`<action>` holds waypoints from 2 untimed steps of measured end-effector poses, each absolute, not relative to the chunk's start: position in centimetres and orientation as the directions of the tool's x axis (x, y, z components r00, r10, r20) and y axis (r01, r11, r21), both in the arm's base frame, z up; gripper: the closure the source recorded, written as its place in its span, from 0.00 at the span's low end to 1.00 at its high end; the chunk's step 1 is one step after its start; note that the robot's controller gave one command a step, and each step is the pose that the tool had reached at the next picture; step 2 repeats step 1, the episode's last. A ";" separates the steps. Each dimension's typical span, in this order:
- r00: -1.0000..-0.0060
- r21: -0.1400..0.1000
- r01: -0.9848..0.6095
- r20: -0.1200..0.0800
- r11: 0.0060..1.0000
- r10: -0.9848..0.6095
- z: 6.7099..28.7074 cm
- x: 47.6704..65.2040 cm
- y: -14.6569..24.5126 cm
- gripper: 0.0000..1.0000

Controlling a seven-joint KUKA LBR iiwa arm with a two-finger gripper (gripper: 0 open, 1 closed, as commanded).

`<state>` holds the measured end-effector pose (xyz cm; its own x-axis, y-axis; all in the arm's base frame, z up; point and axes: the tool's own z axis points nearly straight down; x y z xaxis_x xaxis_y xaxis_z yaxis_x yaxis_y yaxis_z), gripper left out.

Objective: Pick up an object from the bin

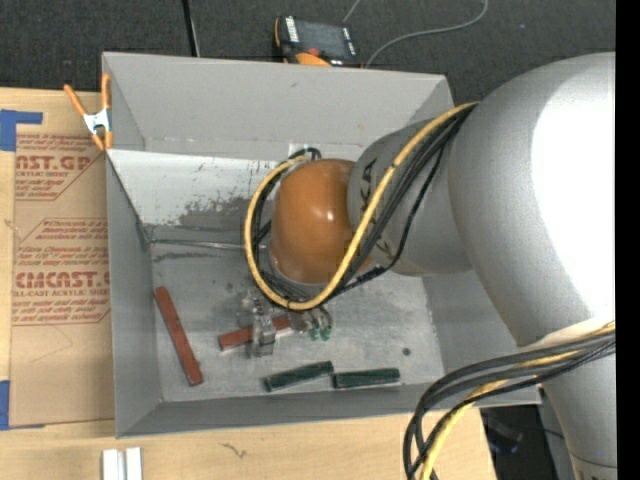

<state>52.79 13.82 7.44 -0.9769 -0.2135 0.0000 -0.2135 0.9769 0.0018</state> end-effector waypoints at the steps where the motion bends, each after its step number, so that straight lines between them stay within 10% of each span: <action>1: -0.968 -0.001 -0.253 -0.008 0.968 -0.253 22.6 52.6 12.5 1.00; 2: -0.968 -0.001 -0.253 -0.008 0.968 -0.253 22.6 52.6 12.5 1.00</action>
Offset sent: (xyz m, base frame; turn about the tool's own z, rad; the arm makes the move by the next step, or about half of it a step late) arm -0.0029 -0.0136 0.1468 -0.0396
